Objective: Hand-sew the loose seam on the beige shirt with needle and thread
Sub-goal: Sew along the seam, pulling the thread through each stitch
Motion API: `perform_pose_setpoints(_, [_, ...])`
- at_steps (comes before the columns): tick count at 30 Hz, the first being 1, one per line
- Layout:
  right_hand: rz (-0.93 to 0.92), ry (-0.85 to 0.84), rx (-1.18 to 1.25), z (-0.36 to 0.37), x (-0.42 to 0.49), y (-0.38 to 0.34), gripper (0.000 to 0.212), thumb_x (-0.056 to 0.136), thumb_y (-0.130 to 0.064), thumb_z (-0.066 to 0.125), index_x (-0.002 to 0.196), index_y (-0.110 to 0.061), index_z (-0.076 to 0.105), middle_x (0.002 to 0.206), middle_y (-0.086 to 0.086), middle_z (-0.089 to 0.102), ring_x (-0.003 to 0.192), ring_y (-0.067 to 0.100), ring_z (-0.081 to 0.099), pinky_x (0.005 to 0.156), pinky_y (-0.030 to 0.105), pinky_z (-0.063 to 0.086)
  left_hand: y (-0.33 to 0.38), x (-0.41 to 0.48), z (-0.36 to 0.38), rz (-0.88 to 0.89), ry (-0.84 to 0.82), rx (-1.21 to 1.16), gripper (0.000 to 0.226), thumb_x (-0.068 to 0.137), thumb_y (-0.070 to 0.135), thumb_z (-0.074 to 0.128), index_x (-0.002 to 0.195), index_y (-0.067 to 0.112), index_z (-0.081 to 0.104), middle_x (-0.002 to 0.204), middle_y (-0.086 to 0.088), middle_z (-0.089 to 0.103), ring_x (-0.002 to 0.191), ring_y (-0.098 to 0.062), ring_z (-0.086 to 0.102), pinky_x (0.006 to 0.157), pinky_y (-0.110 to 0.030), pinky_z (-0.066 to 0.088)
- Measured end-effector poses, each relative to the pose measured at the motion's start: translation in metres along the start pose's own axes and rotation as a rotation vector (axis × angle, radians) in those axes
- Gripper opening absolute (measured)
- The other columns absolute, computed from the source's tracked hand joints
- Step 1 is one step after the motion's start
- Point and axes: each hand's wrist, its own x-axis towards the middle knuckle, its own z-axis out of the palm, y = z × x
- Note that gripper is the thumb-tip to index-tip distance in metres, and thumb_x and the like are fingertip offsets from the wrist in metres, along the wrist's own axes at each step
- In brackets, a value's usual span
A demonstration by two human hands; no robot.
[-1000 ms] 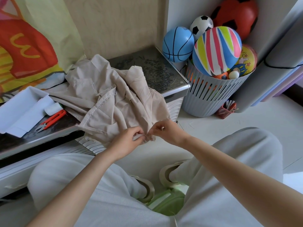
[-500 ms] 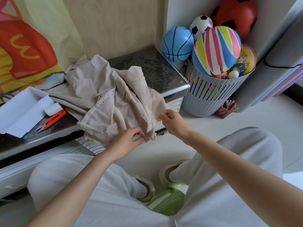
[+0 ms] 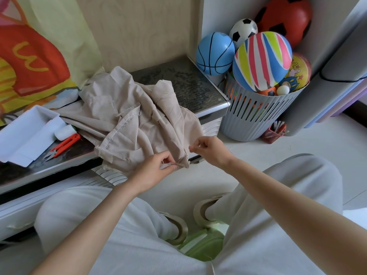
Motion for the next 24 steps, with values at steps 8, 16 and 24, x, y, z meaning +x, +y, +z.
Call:
perform_pose_setpoints(8, [-0.026, 0.176, -0.099, 0.009, 0.012, -0.007, 0.033, 0.091, -0.021, 0.06, 0.063, -0.018, 0.043, 0.062, -0.008, 0.046, 0.066, 0.015, 0.042, 0.054, 0.025, 0.028, 0.014, -0.001, -0.004, 0.003, 0.0, -0.069, 0.025, 0.087, 0.02, 0.068, 0.067, 0.024, 0.053, 0.068, 0.013, 0.057, 0.067, 0.007, 0.05, 0.063, -0.01, 0.035])
perform_pose_setpoints(16, [-0.113, 0.123, -0.086, 0.017, 0.017, -0.019, 0.018, 0.092, -0.028, 0.058, 0.077, -0.019, 0.057, 0.055, -0.01, 0.041, 0.053, 0.008, 0.039, 0.056, 0.028, 0.029, 0.012, -0.001, -0.004, 0.027, -0.053, -0.166, 0.011, 0.085, 0.015, 0.07, 0.077, 0.019, 0.062, 0.073, 0.012, 0.062, 0.068, 0.006, 0.052, 0.067, -0.012, 0.039])
perform_pose_setpoints(24, [-0.07, 0.002, -0.135, 0.015, 0.024, -0.021, 0.024, 0.093, -0.034, 0.056, 0.077, -0.017, 0.061, 0.053, -0.008, 0.038, 0.049, 0.008, 0.036, 0.053, 0.025, 0.029, 0.009, -0.004, -0.005, -0.009, 0.067, -0.418, 0.029, 0.082, 0.042, 0.063, 0.085, 0.013, 0.067, 0.065, 0.001, 0.063, 0.071, -0.01, 0.051, 0.07, -0.028, 0.036])
